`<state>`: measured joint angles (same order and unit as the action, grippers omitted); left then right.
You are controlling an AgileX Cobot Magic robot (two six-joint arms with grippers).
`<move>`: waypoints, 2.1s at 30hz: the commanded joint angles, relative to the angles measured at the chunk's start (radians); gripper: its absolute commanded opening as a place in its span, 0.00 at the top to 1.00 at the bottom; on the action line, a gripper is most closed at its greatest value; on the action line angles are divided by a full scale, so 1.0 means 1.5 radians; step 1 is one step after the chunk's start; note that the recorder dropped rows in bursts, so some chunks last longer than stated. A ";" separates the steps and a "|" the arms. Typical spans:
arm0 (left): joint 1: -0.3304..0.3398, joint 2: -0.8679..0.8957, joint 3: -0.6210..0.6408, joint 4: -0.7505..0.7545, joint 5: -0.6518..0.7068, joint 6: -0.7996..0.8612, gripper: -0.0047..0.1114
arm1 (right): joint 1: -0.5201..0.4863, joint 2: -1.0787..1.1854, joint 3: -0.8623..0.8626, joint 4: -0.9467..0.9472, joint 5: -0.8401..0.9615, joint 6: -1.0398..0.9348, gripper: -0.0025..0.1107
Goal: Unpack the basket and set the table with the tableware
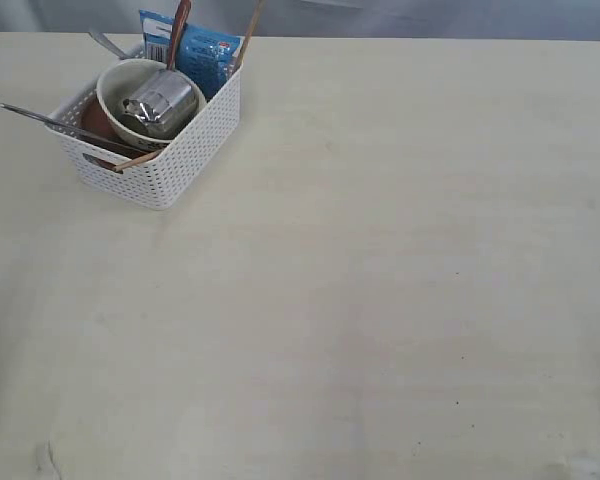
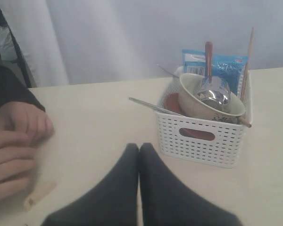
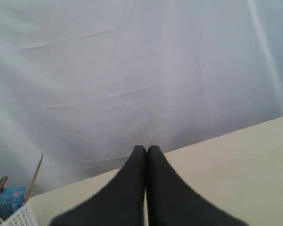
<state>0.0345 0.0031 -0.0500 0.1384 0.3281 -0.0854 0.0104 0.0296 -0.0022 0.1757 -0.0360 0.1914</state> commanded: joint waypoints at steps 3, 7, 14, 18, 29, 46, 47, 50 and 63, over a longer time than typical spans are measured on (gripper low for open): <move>0.002 -0.002 0.003 -0.008 -0.003 0.001 0.96 | 0.002 -0.003 0.001 0.005 -0.162 0.075 0.93; 0.002 -0.002 0.003 -0.001 -0.003 0.001 0.96 | 0.002 -0.003 0.001 0.000 -0.197 0.085 0.48; 0.002 -0.002 0.003 -0.001 -0.003 0.001 0.96 | 0.002 0.045 -0.052 -0.034 -0.216 0.082 0.58; 0.002 -0.002 0.003 -0.001 -0.003 0.001 0.96 | 0.002 0.147 -0.120 -0.097 -0.211 0.084 0.68; 0.002 -0.002 0.003 -0.001 -0.003 0.001 0.96 | 0.027 0.410 -0.208 -0.288 -0.220 0.180 0.70; 0.002 -0.002 0.003 -0.001 -0.003 0.001 0.96 | 0.277 0.752 -0.470 -0.394 0.006 0.243 0.46; 0.002 -0.002 0.003 -0.001 -0.003 0.001 0.96 | 0.287 0.766 -0.488 -0.394 0.024 0.242 0.46; 0.002 -0.002 0.003 -0.001 -0.003 0.001 0.96 | 0.309 0.804 -0.537 -0.394 0.067 0.242 0.46; 0.002 -0.002 0.003 -0.001 -0.003 0.001 0.96 | 0.320 1.026 -0.820 -0.286 0.333 0.051 0.46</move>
<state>0.0345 0.0031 -0.0500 0.1384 0.3281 -0.0854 0.4902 1.5003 -1.1432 -0.3533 0.3578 0.4137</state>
